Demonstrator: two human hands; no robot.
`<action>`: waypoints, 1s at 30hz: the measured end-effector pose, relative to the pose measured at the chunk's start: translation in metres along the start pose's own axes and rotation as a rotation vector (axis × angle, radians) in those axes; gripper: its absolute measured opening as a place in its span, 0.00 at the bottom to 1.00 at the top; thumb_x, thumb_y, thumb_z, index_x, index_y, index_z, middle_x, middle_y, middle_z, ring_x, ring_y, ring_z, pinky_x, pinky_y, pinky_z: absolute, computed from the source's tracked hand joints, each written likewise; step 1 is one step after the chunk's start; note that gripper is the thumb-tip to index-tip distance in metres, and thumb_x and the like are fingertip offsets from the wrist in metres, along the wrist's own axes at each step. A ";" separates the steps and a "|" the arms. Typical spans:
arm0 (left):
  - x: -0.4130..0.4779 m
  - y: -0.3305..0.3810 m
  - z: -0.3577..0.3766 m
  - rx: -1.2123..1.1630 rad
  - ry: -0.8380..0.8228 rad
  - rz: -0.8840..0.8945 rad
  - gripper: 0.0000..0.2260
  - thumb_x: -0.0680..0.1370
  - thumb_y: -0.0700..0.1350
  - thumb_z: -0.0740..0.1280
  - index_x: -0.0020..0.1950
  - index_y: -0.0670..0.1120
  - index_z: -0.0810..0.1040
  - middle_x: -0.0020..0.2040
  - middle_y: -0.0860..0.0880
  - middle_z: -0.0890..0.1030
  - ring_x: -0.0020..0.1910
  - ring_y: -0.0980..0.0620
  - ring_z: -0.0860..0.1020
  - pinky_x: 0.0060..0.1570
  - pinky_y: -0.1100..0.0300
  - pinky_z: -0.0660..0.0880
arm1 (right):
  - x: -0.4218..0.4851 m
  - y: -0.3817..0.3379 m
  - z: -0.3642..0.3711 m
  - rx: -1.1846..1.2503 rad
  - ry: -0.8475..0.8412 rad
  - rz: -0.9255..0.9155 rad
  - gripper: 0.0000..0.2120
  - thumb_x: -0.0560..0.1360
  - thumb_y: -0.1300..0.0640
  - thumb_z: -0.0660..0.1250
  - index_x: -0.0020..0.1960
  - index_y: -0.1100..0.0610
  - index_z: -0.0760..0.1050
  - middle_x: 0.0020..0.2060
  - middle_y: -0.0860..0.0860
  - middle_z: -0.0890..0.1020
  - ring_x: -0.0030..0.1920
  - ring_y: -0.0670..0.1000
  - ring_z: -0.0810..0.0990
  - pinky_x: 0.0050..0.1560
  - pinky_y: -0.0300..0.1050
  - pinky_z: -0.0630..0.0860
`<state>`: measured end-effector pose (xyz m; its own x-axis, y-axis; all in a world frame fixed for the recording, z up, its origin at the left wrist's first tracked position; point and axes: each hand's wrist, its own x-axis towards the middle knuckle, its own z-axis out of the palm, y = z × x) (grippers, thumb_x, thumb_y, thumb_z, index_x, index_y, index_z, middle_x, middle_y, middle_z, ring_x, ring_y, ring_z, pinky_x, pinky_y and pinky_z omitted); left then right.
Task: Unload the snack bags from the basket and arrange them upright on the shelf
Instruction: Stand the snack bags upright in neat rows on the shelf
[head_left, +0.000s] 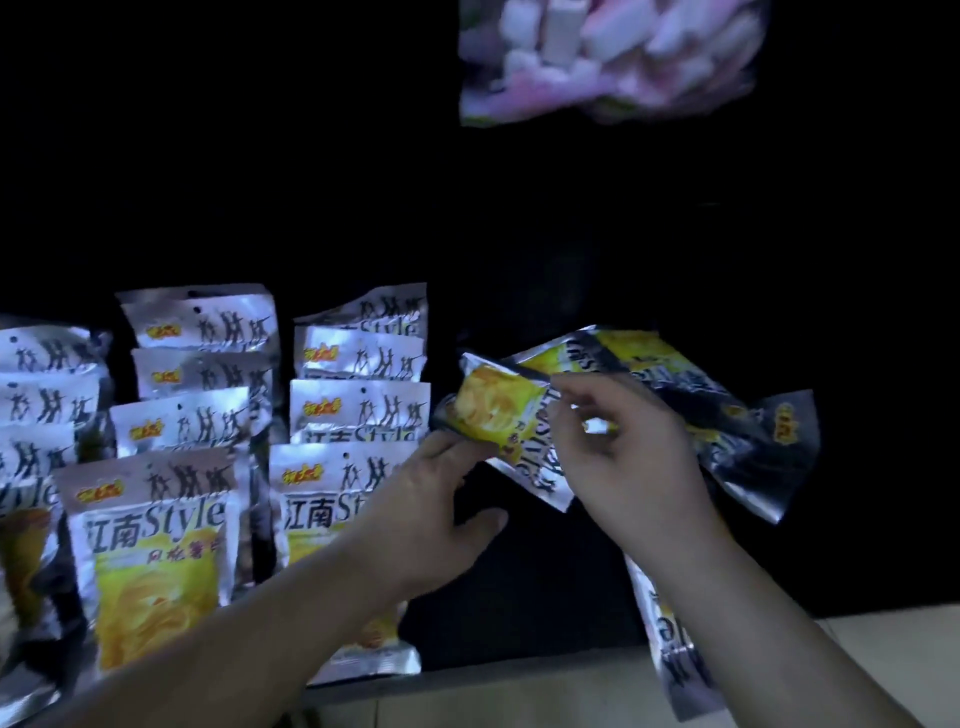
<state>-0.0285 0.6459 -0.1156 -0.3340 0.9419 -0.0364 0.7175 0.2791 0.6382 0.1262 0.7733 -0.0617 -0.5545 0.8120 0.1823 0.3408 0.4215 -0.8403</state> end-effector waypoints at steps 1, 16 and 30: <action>0.014 0.008 0.001 0.012 -0.036 0.008 0.30 0.74 0.59 0.71 0.74 0.58 0.69 0.68 0.58 0.70 0.61 0.56 0.76 0.60 0.56 0.76 | 0.002 0.000 -0.009 -0.033 0.041 -0.072 0.10 0.79 0.50 0.67 0.59 0.47 0.81 0.53 0.39 0.78 0.54 0.44 0.80 0.50 0.49 0.81; 0.114 0.018 0.041 -0.228 -0.172 -0.371 0.37 0.63 0.76 0.69 0.66 0.86 0.54 0.82 0.61 0.45 0.82 0.42 0.46 0.76 0.35 0.57 | 0.067 0.070 -0.045 -0.555 -0.417 0.226 0.34 0.74 0.27 0.58 0.76 0.28 0.52 0.80 0.39 0.53 0.80 0.54 0.46 0.77 0.67 0.52; 0.074 0.010 0.050 0.250 -0.297 -0.124 0.35 0.73 0.52 0.70 0.77 0.67 0.60 0.70 0.53 0.75 0.64 0.48 0.77 0.61 0.53 0.78 | 0.034 0.107 -0.042 -0.579 -0.397 0.192 0.31 0.73 0.29 0.61 0.75 0.32 0.62 0.78 0.35 0.42 0.80 0.55 0.40 0.76 0.64 0.59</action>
<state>-0.0153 0.7278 -0.1499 -0.2625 0.9009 -0.3456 0.8215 0.3965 0.4098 0.1754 0.8632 -0.1236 -0.6406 0.7319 -0.2322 0.7461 0.5217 -0.4137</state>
